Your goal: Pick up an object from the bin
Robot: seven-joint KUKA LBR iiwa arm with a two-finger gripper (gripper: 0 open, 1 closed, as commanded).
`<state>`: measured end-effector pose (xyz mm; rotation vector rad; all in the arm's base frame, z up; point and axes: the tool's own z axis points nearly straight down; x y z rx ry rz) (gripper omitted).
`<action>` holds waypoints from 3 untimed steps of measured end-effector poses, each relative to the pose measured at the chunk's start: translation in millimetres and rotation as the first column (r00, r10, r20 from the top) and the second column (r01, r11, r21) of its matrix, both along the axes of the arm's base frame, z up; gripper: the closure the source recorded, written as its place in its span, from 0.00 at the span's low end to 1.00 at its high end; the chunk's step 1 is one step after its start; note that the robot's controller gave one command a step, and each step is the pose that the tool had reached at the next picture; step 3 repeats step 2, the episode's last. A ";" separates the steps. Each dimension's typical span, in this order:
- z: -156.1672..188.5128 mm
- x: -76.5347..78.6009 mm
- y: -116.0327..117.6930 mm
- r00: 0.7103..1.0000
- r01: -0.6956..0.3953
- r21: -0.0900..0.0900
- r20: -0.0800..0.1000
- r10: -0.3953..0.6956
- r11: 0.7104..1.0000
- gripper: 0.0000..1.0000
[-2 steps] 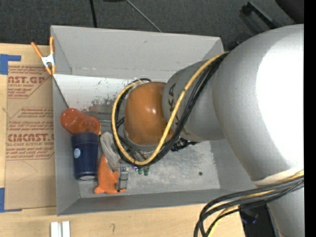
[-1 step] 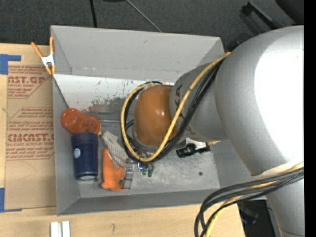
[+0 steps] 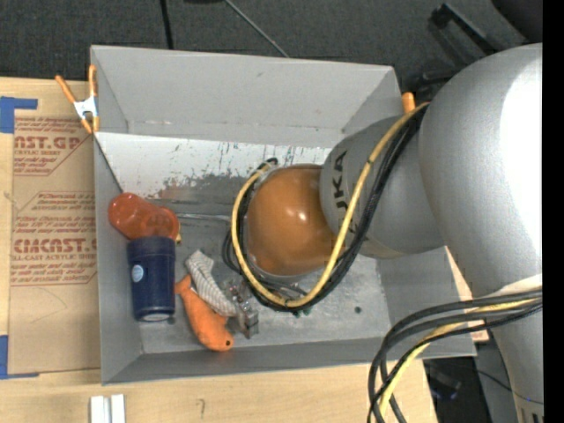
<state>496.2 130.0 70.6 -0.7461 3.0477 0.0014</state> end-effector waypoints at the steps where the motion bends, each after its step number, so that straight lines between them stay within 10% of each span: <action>1: -0.3 -1.7 -0.1 1.000 -0.002 0.001 -0.001 0.002 1.000 1.00; 2: 191.9 9.1 26.5 0.999 -0.036 0.002 0.007 0.036 0.999 1.00; 3: 191.9 9.1 26.5 0.999 -0.036 0.002 0.007 0.036 0.999 1.00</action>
Offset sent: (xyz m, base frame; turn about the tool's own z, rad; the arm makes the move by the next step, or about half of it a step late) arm 0.0074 0.0248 0.1877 -0.0360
